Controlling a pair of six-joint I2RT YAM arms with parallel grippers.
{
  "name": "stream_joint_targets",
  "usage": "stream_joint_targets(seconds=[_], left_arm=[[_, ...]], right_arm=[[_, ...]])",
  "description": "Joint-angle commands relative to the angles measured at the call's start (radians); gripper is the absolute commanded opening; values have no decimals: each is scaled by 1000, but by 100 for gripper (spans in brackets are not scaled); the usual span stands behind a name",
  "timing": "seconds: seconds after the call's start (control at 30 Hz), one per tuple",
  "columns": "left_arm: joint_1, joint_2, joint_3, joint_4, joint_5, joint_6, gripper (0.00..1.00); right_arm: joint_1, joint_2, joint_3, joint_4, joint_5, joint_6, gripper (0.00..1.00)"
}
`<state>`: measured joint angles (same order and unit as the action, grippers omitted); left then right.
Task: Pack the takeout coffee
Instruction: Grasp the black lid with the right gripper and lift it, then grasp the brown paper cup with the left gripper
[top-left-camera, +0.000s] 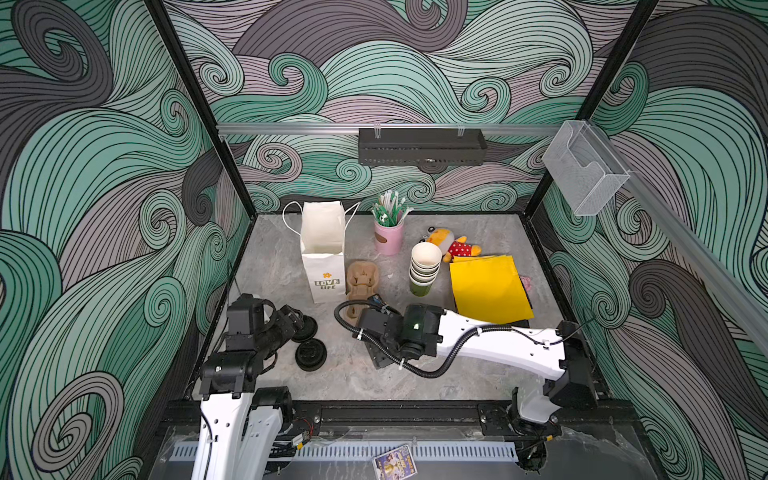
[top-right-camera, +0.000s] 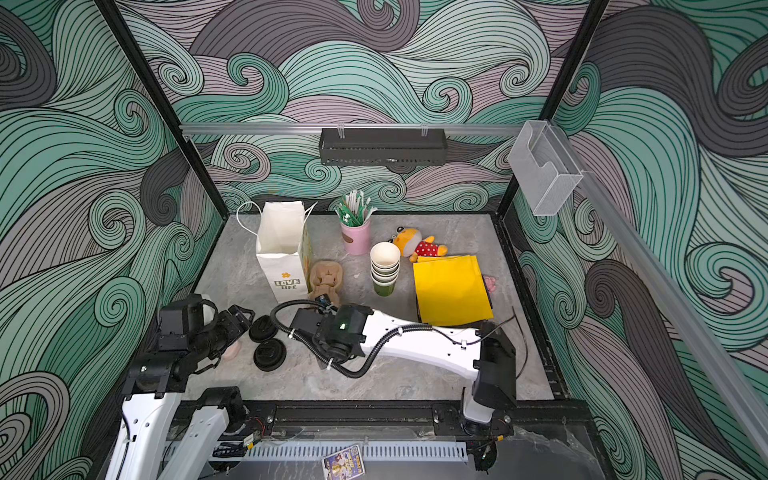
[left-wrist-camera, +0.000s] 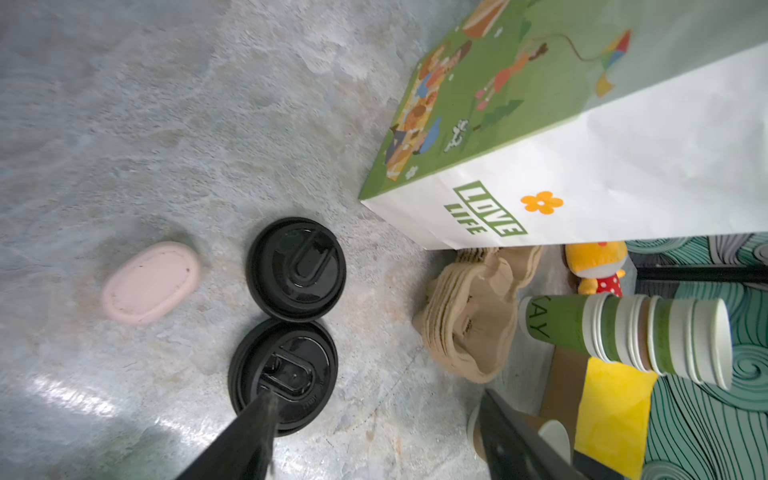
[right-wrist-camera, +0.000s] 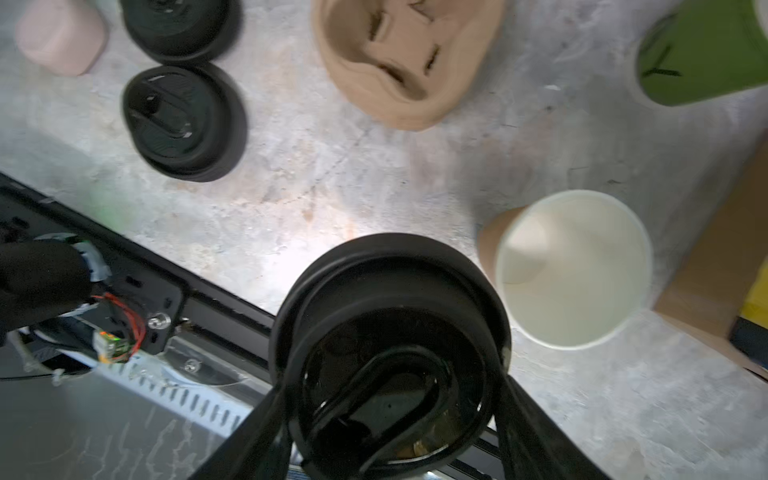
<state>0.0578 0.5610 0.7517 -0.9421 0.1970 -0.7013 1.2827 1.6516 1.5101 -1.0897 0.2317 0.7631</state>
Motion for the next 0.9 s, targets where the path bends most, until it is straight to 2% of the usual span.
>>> stream_joint_targets(seconds=[0.0, 0.1, 0.2, 0.37, 0.5, 0.87], left_arm=[[4, 27, 20, 43, 122, 47, 77], [-11, 54, 6, 59, 190, 40, 76], [-65, 82, -19, 93, 215, 6, 74], [-240, 106, -41, 154, 127, -42, 74], [-315, 140, -62, 205, 119, -76, 75], [-349, 188, -66, 237, 108, -80, 75]], right_arm=[[-65, -47, -62, -74, 38, -20, 71], [-126, -66, -98, -68, 17, -71, 71], [-179, -71, -127, -34, -12, -115, 70], [-238, -62, -157, -1, -40, -160, 71], [-259, -49, -168, 17, -50, -181, 71], [-273, -6, -161, 53, -91, -216, 71]])
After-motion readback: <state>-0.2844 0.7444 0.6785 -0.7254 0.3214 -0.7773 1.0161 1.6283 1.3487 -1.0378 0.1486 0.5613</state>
